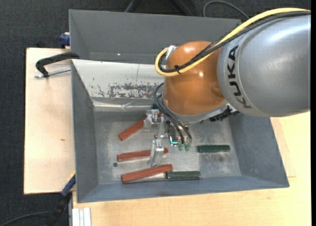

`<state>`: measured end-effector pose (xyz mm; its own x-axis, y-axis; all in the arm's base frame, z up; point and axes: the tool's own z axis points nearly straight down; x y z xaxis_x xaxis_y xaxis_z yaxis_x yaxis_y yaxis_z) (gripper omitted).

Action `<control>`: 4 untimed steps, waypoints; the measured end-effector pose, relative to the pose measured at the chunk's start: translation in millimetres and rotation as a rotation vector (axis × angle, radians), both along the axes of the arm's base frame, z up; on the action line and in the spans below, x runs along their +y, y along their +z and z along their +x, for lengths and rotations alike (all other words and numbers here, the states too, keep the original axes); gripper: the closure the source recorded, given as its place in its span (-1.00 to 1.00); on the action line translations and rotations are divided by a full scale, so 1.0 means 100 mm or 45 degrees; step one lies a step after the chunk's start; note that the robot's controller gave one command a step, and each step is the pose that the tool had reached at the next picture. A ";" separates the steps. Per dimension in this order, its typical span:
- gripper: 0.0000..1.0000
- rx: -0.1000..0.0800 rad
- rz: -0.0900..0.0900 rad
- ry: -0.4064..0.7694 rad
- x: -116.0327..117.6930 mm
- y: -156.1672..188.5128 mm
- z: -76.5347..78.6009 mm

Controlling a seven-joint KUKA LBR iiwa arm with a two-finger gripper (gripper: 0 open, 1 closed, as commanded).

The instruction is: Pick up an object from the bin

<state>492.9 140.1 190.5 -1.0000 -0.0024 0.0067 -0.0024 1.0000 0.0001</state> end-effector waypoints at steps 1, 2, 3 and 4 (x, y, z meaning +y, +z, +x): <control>-1.00 0.000 0.000 -0.024 -0.10 -1.24 0.13; -1.00 -0.007 0.002 -0.024 -0.09 -1.23 0.13; -1.00 -0.011 0.003 -0.024 -0.08 -1.22 0.14; -1.00 -0.013 0.004 -0.025 -0.06 -1.21 0.15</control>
Offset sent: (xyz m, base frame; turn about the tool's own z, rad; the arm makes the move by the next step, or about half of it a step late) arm 0.0141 -0.0106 -0.1205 0.0189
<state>508.3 133.6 69.9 -0.9998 0.0173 -0.0035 0.0173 0.9998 0.0030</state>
